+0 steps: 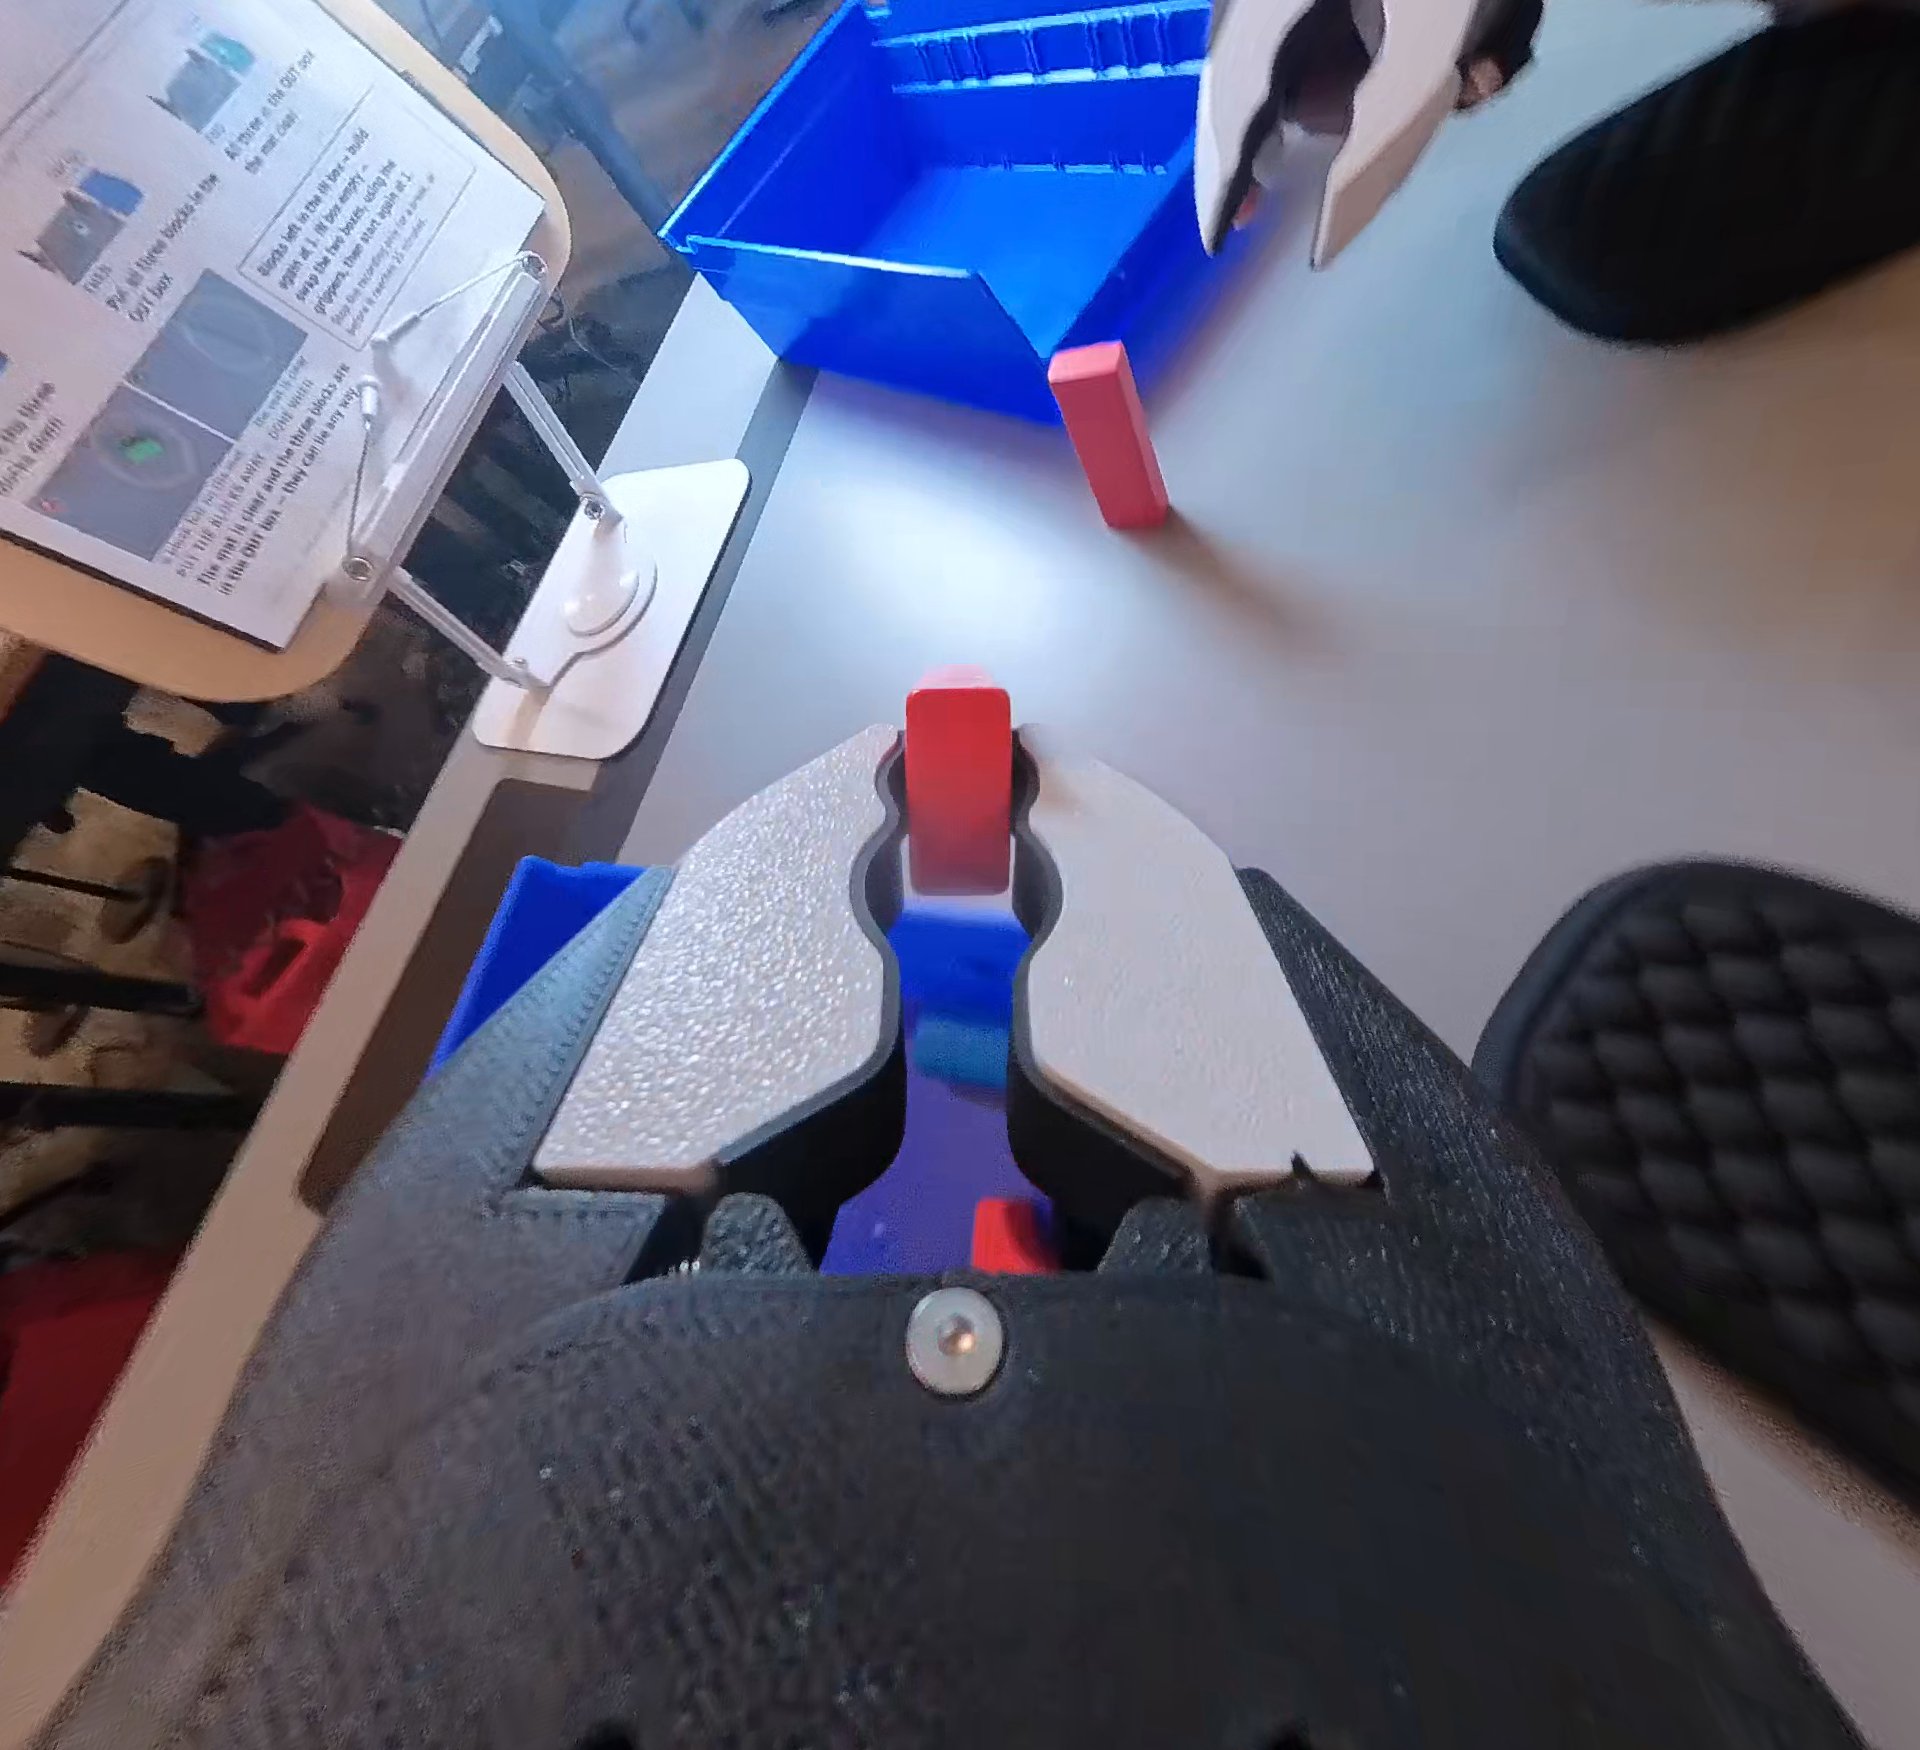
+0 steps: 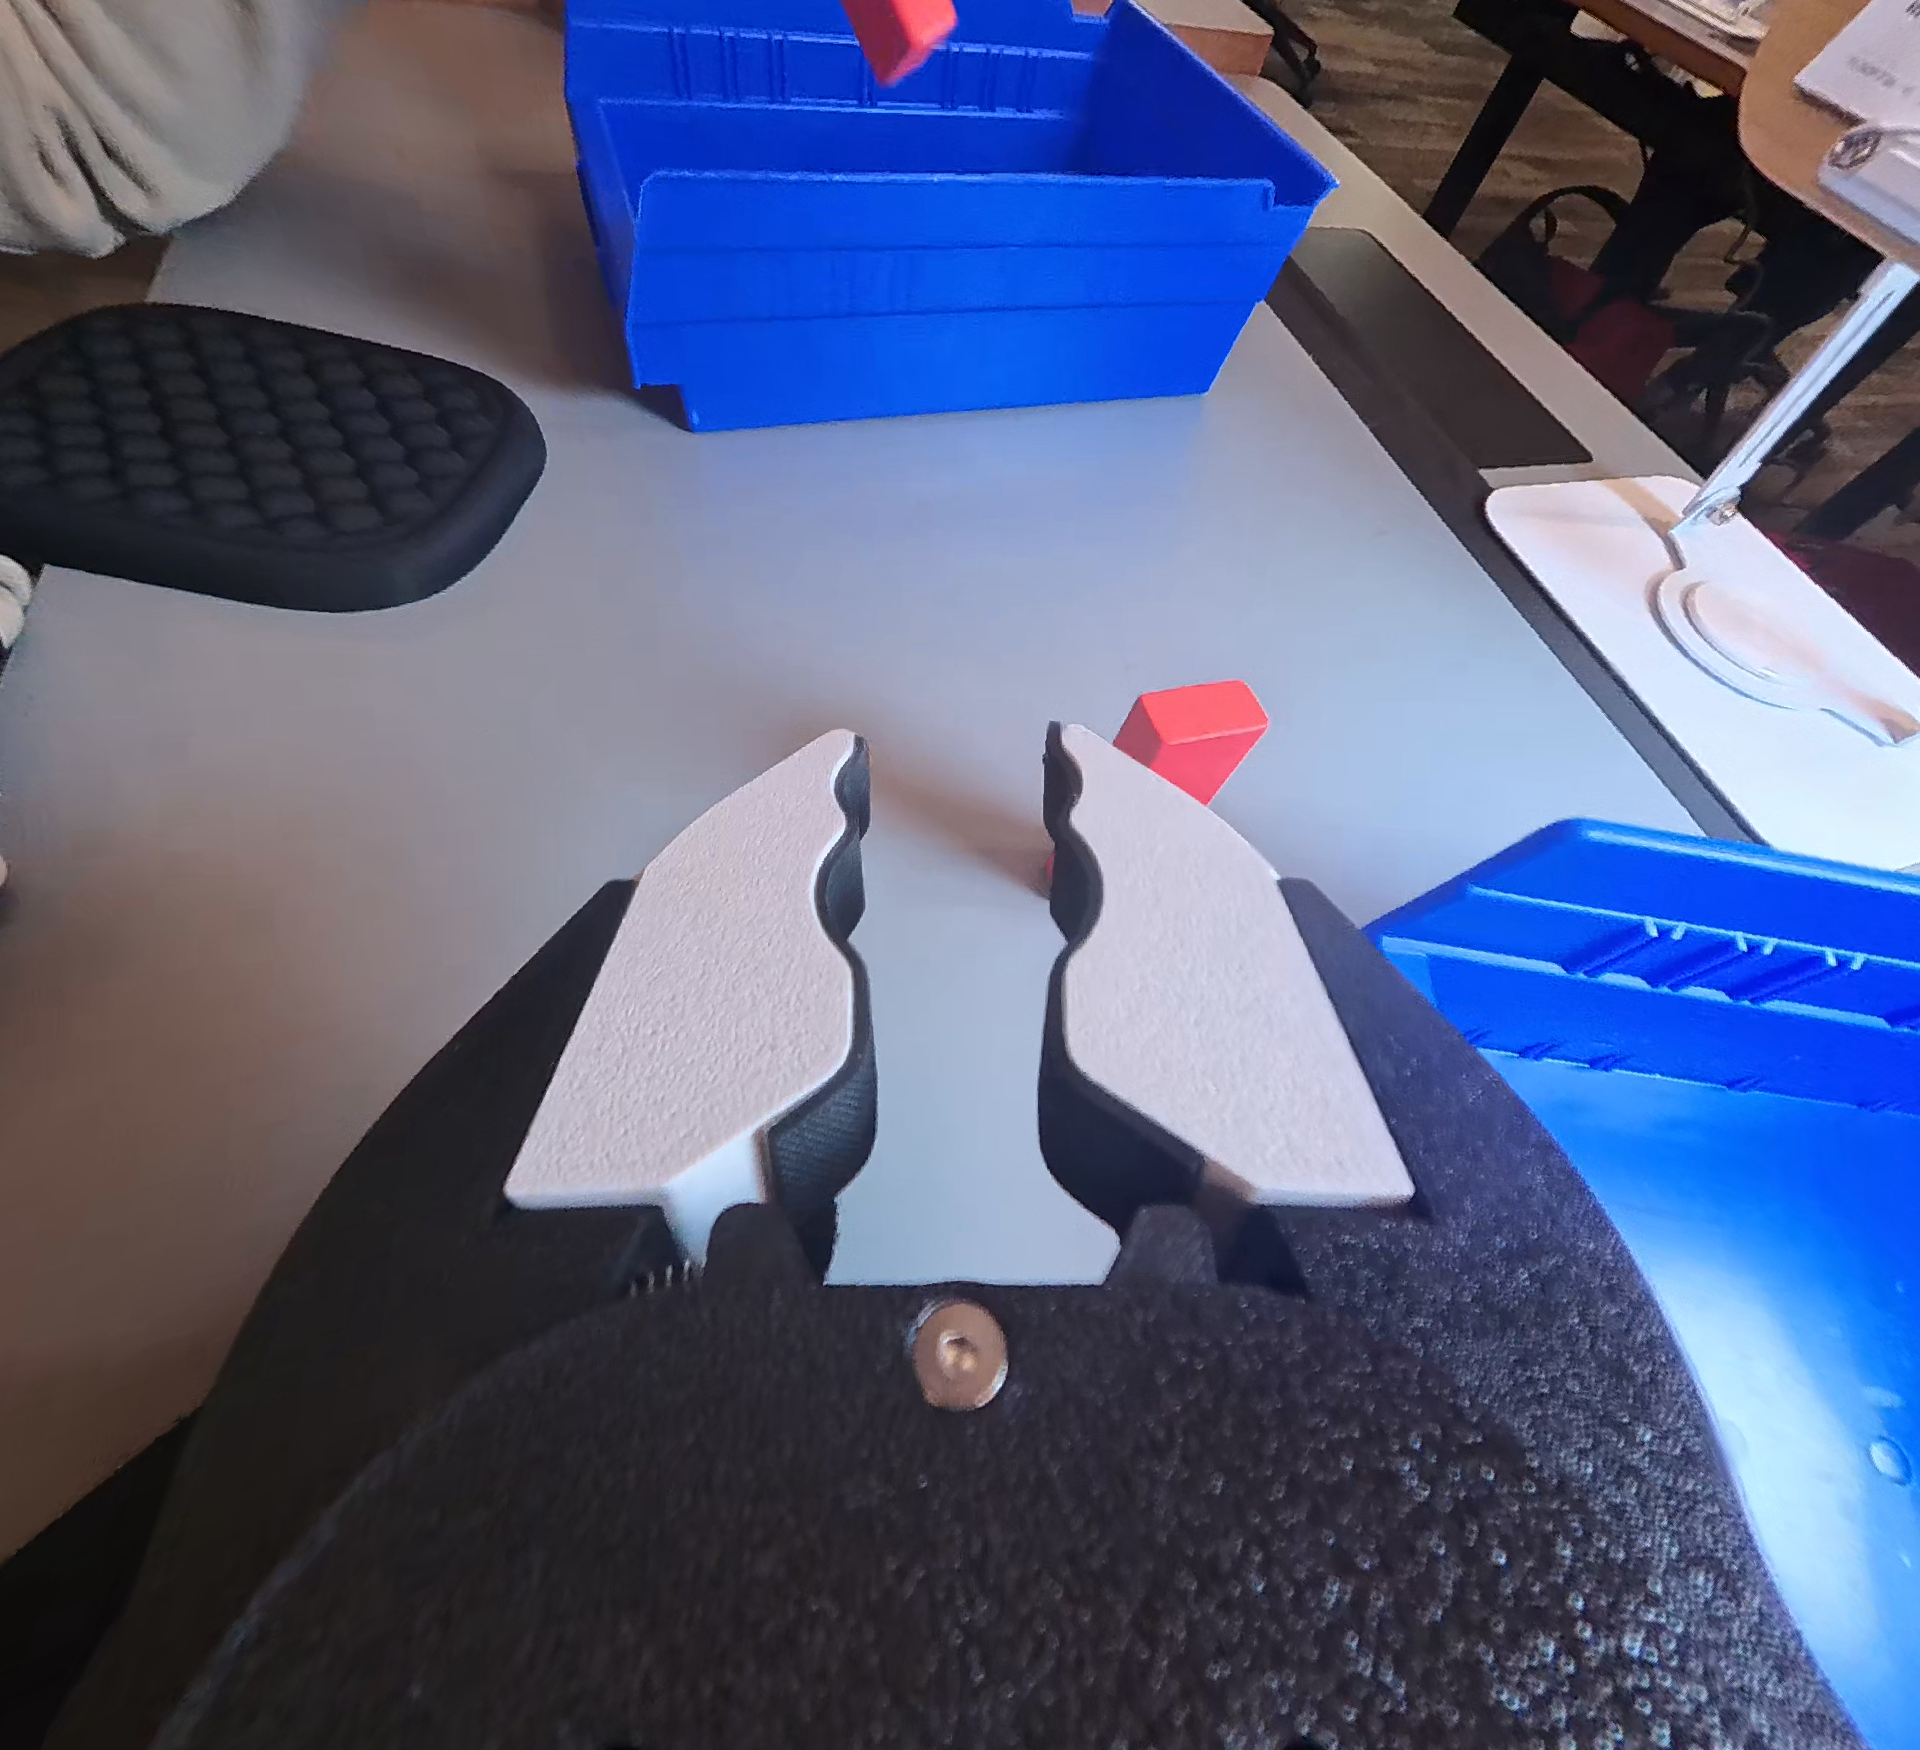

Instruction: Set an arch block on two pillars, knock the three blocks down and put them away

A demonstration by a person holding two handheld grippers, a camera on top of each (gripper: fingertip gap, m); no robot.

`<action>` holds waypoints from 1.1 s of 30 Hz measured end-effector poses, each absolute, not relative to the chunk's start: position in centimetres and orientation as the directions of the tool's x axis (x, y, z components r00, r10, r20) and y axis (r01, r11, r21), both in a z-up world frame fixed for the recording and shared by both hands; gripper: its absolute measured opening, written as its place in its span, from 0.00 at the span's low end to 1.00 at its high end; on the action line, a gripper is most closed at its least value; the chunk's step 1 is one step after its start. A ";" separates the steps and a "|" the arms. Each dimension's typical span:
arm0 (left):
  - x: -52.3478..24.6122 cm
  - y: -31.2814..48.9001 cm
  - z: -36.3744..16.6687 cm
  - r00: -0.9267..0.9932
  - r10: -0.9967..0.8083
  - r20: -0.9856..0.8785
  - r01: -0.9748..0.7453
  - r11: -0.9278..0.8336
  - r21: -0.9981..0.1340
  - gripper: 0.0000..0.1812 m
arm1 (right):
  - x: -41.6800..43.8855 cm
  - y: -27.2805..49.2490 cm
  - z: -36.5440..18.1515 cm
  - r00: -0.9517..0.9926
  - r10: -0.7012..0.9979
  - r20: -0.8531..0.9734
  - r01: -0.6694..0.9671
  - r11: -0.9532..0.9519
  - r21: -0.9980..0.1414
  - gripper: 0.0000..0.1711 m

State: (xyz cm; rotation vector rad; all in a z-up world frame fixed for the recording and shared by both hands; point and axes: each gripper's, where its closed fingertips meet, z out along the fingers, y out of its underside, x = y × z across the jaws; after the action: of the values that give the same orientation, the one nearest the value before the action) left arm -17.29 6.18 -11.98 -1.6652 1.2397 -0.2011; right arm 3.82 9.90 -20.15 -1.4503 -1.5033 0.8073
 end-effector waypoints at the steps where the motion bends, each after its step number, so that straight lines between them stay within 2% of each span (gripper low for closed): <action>1: -16.3 6.5 -12.1 0.480 -0.798 -0.365 -0.595 0.010 -0.804 0.09 | 3.7 9.8 -19.9 0.061 0.985 0.159 0.415 0.119 -0.902 0.19; 8: -7.5 5.6 -14.9 0.279 -0.934 -0.225 -0.538 0.042 -0.842 0.09 | 0.7 6.8 -17.8 0.047 0.951 0.305 0.353 0.270 -0.896 0.20; 12: -3.1 4.0 -16.4 0.154 -0.972 -0.175 -0.509 0.074 -0.858 0.09 | -1.4 5.0 -18.6 0.023 0.934 0.357 0.352 0.327 -0.877 0.22; 14: -1.9 3.5 -17.0 0.126 -0.975 -0.184 -0.503 0.097 -0.859 0.09 | -1.9 4.3 -19.3 0.002 0.936 0.352 0.348 0.329 -0.878 0.11; 18: -1.9 4.5 -16.4 0.197 -0.961 -0.194 -0.438 0.091 -0.895 0.11 | -2.2 5.5 -18.8 0.114 0.933 0.340 0.315 0.291 -0.903 0.09; 21: -3.0 7.2 -15.5 0.363 -0.926 -0.103 -0.360 -0.037 -0.932 0.16 | -1.7 7.9 -18.0 0.295 0.871 0.392 0.325 0.294 -0.899 0.09; 24: -3.5 8.2 -14.8 0.436 -0.899 0.043 -0.243 -0.164 -0.956 0.20 | -1.1 9.5 -18.0 0.413 0.784 0.463 0.372 0.318 -0.872 0.09; 29: -3.0 8.2 -15.1 0.481 -0.864 0.149 -0.202 -0.275 -0.940 0.28 | -1.4 9.5 -18.1 0.429 0.634 0.644 0.481 0.443 -0.757 0.09; 33: -3.2 7.9 -16.0 0.516 -0.850 0.109 -0.287 -0.291 -0.913 0.24 | -1.5 9.0 -17.9 0.436 0.549 0.713 0.534 0.481 -0.696 0.09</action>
State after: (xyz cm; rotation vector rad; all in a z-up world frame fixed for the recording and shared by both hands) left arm -3.19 7.94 -16.02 -1.8295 0.9448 -0.7611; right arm -1.51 9.05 -17.91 -1.1452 -1.1934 0.0124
